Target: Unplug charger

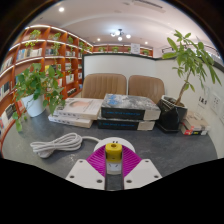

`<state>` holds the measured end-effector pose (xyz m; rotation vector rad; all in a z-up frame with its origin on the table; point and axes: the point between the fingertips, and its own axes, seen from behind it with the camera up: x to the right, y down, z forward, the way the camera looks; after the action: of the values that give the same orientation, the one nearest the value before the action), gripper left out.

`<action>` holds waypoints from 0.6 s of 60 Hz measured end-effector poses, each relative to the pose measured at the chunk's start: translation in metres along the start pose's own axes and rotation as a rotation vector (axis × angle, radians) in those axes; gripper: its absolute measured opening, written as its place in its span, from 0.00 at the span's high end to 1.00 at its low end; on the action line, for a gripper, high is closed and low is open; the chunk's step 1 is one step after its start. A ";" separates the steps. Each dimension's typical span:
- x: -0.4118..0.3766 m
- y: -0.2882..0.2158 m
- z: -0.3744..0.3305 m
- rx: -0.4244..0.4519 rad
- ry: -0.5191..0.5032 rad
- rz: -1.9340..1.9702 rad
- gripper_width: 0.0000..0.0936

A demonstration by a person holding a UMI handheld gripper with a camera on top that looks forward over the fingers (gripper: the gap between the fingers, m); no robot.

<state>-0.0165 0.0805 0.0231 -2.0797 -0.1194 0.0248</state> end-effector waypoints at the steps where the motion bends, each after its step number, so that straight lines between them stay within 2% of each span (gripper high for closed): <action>1: 0.000 0.000 0.000 -0.005 0.004 -0.002 0.82; 8: -0.002 0.001 -0.001 -0.014 -0.013 0.032 0.83; 12: -0.002 0.001 -0.001 -0.030 -0.017 0.029 0.87; 16: -0.004 -0.004 -0.006 -0.089 -0.056 0.041 0.89; 18: -0.001 -0.042 -0.015 -0.021 -0.097 0.105 0.90; 25: 0.067 -0.185 -0.079 0.258 -0.028 0.093 0.90; 30: 0.120 -0.229 -0.108 0.325 0.013 0.112 0.91; 36: 0.175 -0.211 -0.115 0.307 0.099 0.109 0.91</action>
<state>0.1493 0.0994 0.2694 -1.7751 0.0560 0.0056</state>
